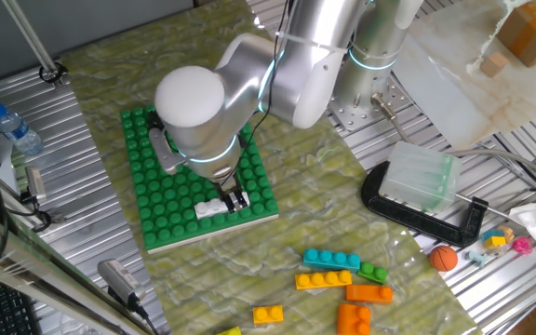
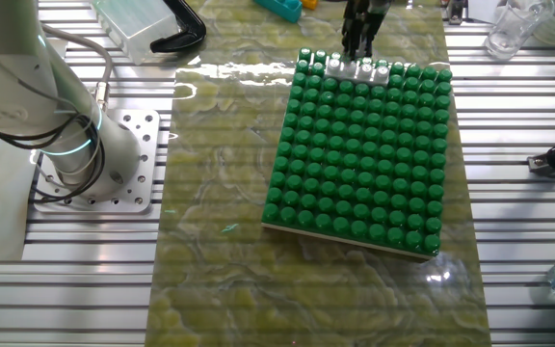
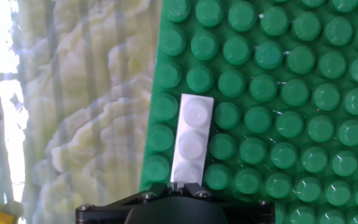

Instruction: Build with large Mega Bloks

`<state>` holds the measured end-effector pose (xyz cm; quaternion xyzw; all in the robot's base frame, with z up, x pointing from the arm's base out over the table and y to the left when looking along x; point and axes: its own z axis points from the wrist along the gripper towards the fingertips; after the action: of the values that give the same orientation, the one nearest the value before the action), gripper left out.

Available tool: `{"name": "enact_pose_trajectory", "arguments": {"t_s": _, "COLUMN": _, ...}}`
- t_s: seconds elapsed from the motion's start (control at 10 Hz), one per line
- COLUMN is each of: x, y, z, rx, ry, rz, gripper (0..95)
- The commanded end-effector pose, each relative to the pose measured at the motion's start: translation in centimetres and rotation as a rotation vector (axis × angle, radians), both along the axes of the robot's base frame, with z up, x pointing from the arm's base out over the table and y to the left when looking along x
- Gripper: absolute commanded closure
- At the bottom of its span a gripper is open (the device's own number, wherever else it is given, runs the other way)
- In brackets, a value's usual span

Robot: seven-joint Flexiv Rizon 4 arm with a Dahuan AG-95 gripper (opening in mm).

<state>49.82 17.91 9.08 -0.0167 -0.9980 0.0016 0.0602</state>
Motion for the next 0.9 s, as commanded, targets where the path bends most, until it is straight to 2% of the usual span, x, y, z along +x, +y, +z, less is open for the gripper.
{"name": "enact_pose_trajectory", "arguments": {"t_s": 0.1, "x": -0.3, "y": -0.2, "z": -2.2, "rx": 0.003, "ry": -0.007, "rz": 0.0, "gripper": 95.0}}
{"name": "enact_pose_trajectory", "arguments": {"t_s": 0.9, "x": 0.1, "y": -0.2, "z": -4.1, "rx": -0.003, "ry": -0.015, "rz": -0.003, "gripper": 95.0}}
